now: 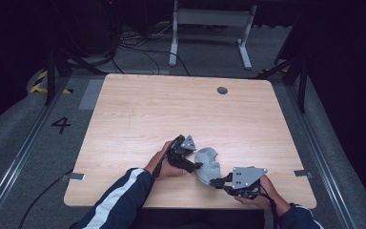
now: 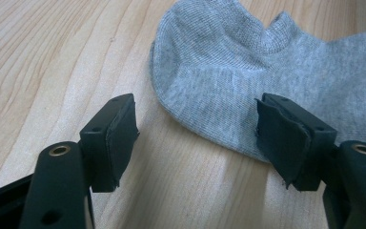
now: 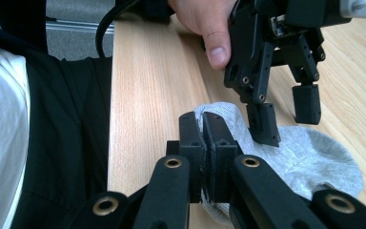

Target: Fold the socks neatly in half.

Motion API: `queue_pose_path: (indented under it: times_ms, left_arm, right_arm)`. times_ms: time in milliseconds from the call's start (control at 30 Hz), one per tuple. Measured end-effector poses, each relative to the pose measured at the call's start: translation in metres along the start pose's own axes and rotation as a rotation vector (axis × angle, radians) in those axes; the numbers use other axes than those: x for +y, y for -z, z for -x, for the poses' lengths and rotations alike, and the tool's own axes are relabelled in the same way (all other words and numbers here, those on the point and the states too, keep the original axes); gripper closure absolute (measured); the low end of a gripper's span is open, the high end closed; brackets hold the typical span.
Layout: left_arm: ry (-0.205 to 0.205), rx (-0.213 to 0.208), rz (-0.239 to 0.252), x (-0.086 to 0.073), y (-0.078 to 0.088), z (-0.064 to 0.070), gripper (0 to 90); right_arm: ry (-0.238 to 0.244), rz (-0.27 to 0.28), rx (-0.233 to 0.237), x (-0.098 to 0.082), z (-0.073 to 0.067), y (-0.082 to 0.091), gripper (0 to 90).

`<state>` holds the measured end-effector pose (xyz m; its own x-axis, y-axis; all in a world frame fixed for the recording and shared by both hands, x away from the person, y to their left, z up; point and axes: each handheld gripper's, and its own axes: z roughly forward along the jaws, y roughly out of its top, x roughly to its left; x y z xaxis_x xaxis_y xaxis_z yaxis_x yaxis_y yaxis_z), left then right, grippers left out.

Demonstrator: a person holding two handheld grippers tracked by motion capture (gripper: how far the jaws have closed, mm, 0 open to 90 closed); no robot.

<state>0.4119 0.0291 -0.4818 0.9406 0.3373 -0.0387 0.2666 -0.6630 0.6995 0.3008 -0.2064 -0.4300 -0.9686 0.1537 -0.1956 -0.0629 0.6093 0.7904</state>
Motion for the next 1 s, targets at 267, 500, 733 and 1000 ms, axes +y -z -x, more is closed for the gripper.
queue_pose_path:
  times_ms: [267,500,733,1000]
  left_arm:
    - [0.032,0.082,0.022,0.004,0.012,0.002,29.2]
    - [0.016,0.076,0.02,0.0,0.022,0.008,28.1]
    - [0.0,0.044,-0.027,0.003,0.004,0.013,28.2]
    - [-0.013,-0.006,-0.015,0.002,0.0,0.013,28.5]
  right_arm:
    - [-0.012,0.003,-0.021,0.0,0.003,0.003,87.9]
    - [-0.012,0.006,-0.02,0.001,0.002,0.004,87.9]
    - [-0.002,0.009,-0.016,0.005,-0.002,0.003,88.0]
    - [-0.001,0.033,-0.058,0.009,0.001,0.011,88.1]
